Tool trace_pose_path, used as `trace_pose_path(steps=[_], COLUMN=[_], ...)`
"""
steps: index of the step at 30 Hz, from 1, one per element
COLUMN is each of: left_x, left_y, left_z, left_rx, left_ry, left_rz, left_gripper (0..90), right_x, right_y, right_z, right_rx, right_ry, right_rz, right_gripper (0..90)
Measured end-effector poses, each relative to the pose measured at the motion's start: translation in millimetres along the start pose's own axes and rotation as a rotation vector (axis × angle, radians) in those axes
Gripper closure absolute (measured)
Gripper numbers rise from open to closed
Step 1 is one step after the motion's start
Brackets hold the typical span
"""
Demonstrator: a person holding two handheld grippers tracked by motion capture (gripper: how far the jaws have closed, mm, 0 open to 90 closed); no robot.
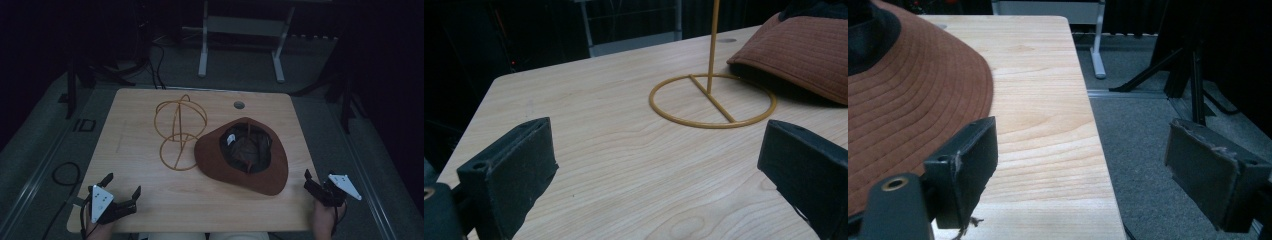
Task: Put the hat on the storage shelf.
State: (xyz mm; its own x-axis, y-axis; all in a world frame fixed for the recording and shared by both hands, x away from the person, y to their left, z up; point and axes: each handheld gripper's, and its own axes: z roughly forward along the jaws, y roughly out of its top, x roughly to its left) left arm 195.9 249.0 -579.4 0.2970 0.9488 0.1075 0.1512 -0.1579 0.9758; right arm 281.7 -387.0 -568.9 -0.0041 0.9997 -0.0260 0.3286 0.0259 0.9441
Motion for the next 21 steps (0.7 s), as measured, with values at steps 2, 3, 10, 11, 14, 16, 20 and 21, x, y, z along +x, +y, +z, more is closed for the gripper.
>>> trace_pose_path(steps=[2, 3, 10, 11, 14, 16, 20, 21], left_x=[-0.6, -0.6, -3.0, -3.1, -3.1, -3.2, -2.5, -1.9], left_y=[0.6, 0.6, 1.4, 1.5, 1.9, 1.9, 2.2, 2.3], left_z=[0.9, 0.9, 4.1, 4.2, 4.7, 5.9, 6.7, 6.7], left_rx=[-0.005, -0.005, 0.0, 0.003, 0.006, 0.016, 0.047, 0.047], left_ry=[-0.003, -0.003, -0.022, -0.019, -0.012, 0.005, 0.024, 0.019], left_rz=[-0.007, -0.007, -0.031, -0.029, -0.038, -0.047, -0.044, -0.059], left_gripper=[2.5, 2.5, 2.5, 2.5, 2.5, 2.5, 2.5, 2.5], right_x=[-0.6, -0.6, -3.9, -3.4, 0.3, 2.6, 4.6, 6.5], right_y=[-0.1, -0.1, 0.5, 0.8, 1.9, 4.0, 11.7, 13.5], right_z=[-0.3, -0.3, 1.0, 1.9, 4.4, 6.3, 5.3, 5.4], right_rx=[0.0, 0.0, 0.019, 0.032, 0.067, 0.092, 0.104, 0.111], right_ry=[-0.006, -0.006, -0.02, -0.01, 0.012, 0.025, 0.08, 0.089], right_rz=[0.011, 0.011, 0.058, 0.048, 0.018, 0.001, 0.051, 0.051], right_gripper=[13.7, 13.7, 13.8, 13.8, 13.8, 13.8, 13.8, 13.9])
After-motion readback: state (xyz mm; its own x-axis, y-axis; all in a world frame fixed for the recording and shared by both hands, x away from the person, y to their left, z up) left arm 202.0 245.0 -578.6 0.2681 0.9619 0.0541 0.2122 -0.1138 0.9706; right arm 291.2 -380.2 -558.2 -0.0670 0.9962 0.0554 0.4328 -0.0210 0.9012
